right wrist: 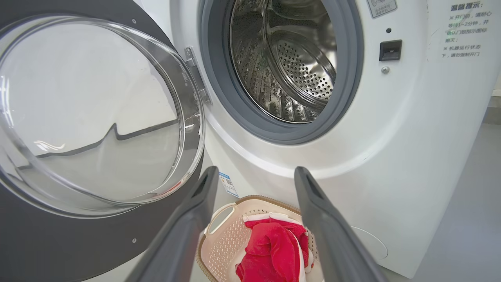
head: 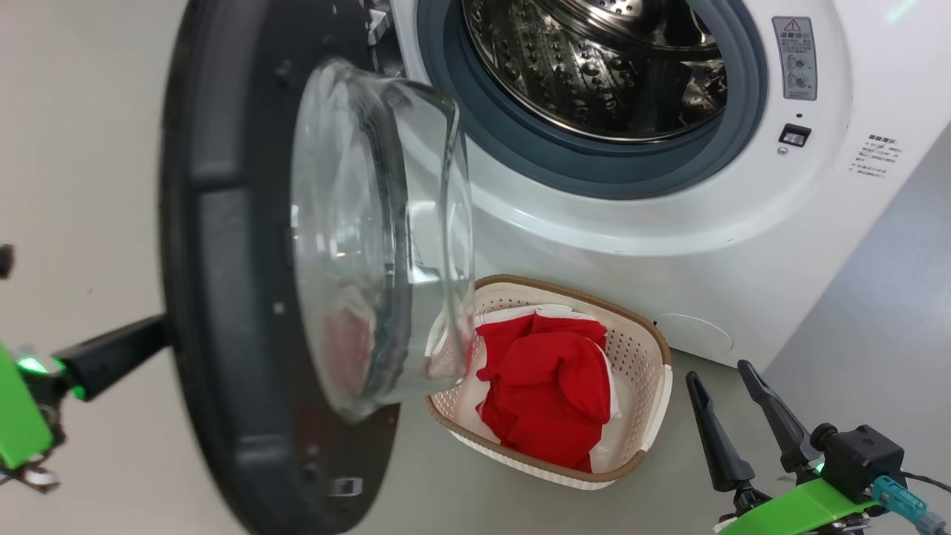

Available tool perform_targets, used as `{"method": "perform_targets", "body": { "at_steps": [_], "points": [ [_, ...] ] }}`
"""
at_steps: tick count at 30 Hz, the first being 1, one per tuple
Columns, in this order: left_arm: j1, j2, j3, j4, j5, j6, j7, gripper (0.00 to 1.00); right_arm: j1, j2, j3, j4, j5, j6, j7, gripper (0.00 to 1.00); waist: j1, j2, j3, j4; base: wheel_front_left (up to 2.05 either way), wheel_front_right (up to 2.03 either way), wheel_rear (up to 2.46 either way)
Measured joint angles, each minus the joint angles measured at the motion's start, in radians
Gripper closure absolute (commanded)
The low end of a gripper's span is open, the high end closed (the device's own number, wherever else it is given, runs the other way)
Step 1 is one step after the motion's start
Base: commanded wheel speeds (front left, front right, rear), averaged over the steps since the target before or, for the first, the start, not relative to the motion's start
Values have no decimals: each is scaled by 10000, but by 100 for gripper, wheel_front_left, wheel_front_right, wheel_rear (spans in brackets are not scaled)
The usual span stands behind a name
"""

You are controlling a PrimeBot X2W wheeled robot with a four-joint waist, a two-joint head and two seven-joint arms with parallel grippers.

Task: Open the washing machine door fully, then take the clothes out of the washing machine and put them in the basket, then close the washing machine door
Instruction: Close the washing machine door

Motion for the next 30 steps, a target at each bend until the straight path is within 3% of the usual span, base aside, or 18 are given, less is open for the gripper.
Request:
{"method": "perform_targets", "body": {
  "at_steps": [8,23,30],
  "points": [
    [-36,-366,-941,-1103,0,-4,-428,100,-5,4,-10,-17,-2,0,0,0,0,0,98,-94,0,0,0],
    [-31,-71,-1287,-487,288,-6,-1856,100,-10,69,-15,-17,-2,0,0,0,0,0,-9,-109,0,0,0],
    [443,33,-1611,-23,723,-8,-3241,66,-9,111,40,-15,-2,0,0,0,0,0,-179,3,0,0,0]
  ]
}}
